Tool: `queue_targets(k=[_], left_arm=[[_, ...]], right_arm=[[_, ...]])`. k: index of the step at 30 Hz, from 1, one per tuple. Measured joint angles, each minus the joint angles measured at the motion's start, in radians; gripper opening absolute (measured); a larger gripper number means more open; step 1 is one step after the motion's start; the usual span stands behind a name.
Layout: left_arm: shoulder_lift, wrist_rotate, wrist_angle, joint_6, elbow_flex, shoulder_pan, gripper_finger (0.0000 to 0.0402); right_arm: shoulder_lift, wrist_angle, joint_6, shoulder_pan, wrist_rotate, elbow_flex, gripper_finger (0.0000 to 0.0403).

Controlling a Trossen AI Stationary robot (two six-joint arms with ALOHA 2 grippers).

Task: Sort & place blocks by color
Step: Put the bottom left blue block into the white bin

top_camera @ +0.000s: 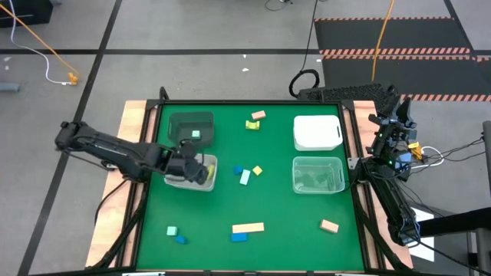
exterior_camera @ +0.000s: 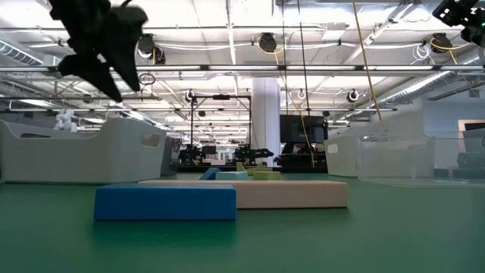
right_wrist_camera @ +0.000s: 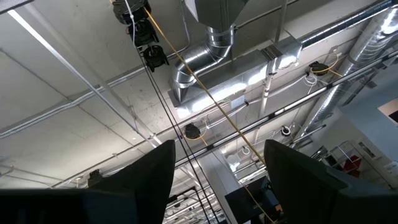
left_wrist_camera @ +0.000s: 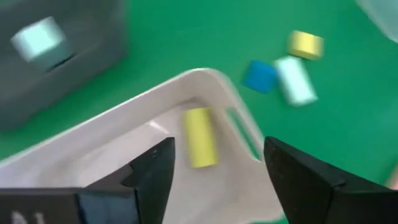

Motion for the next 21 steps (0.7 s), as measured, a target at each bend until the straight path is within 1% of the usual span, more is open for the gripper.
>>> queue_targets(k=[4, 8, 14, 17, 21], left_arm=[[-0.017, 0.010, 0.108, 0.187, 0.001, -0.065, 0.0265], [-0.015, 0.053, 0.201, 0.305, 0.002, -0.154, 0.0268], [-0.002, 0.062, 0.230, 0.515, 0.001, -0.326, 0.0269], [0.000, 0.062, 0.220, 0.541, 0.001, -0.418, 0.0269], [0.027, 0.076, 0.207, 0.466, 0.001, -0.530, 0.0269]], right_arm=[[0.000, 0.000, 0.000, 0.000, 0.000, 0.000, 0.0238], [0.000, 0.000, 0.000, 0.000, 0.001, 0.000, 0.0238], [0.000, 0.000, 0.000, 0.000, 0.000, 0.000, 0.0238], [0.000, 0.000, 0.000, 0.000, 0.000, 0.000, 0.0238], [0.000, 0.000, 0.000, 0.000, 0.000, -0.001, 0.0238]])
